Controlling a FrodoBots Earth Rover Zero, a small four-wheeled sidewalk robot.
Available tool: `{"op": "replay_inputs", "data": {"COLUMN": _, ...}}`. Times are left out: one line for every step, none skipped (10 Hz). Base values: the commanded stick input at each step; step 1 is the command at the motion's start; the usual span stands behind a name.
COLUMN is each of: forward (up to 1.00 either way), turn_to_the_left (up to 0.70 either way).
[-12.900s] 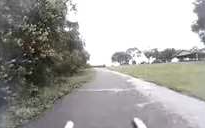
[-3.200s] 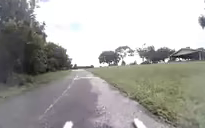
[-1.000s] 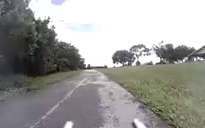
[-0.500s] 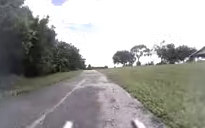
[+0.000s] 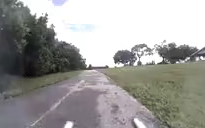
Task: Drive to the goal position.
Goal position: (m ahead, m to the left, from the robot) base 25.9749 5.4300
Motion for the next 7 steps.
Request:
{"op": "replay_inputs", "data": {"forward": 0.7, "turn_to_the_left": 0.0}}
{"op": "replay_inputs", "data": {"forward": 0.7, "turn_to_the_left": 0.0}}
{"op": "replay_inputs", "data": {"forward": 0.7, "turn_to_the_left": 0.0}}
{"op": "replay_inputs", "data": {"forward": 0.7, "turn_to_the_left": 0.0}}
{"op": "replay_inputs", "data": {"forward": 0.7, "turn_to_the_left": 0.0}}
{"op": "replay_inputs", "data": {"forward": 0.7, "turn_to_the_left": 0.0}}
{"op": "replay_inputs", "data": {"forward": 0.7, "turn_to_the_left": 0.0}}
